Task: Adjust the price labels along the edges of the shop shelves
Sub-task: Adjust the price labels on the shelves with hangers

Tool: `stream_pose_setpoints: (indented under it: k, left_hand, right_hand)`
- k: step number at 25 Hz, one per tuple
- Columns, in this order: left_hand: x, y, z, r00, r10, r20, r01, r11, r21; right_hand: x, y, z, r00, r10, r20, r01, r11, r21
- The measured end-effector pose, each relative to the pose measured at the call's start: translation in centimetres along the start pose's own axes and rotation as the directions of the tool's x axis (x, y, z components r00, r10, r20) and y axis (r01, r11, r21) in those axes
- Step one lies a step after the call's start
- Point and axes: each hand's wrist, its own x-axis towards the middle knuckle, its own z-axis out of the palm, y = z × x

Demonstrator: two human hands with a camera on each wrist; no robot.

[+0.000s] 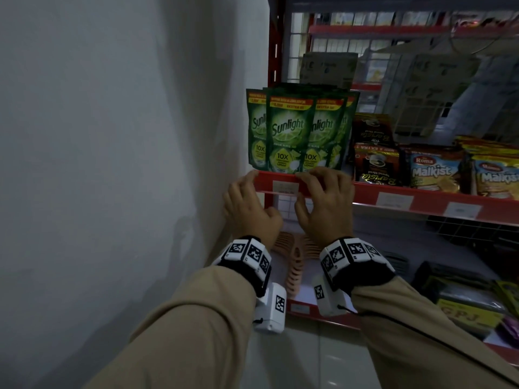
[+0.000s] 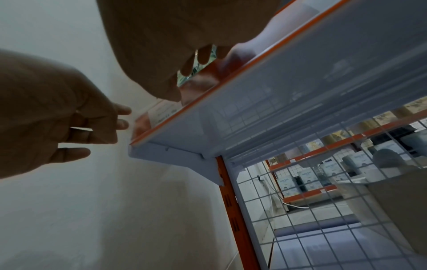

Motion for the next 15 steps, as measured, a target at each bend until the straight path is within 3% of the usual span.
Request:
stream_pose_setpoints:
  k: [7, 12, 15]
  left_hand:
    - [2.1, -0.8, -1.0, 0.954, 0.287, 0.082, -0.298, 0.911, 0.286]
    - [2.4, -0.4, -1.4, 0.895, 0.411, 0.173, -0.446, 0.836, 0.32]
    - [2.7, -0.3, -1.7, 0.868, 0.451, 0.209, -0.494, 0.827, 0.268]
  right_hand:
    - [0.9, -0.5, -1.1, 0.996, -0.076, 0.044, 0.076, 0.997, -0.013]
    - [1.8, -0.9, -1.8, 0.97, -0.095, 0.225, 0.101, 0.995, -0.016]
    - [2.2, -1.3, -2.2, 0.926, -0.085, 0.368, 0.142, 0.981, -0.133]
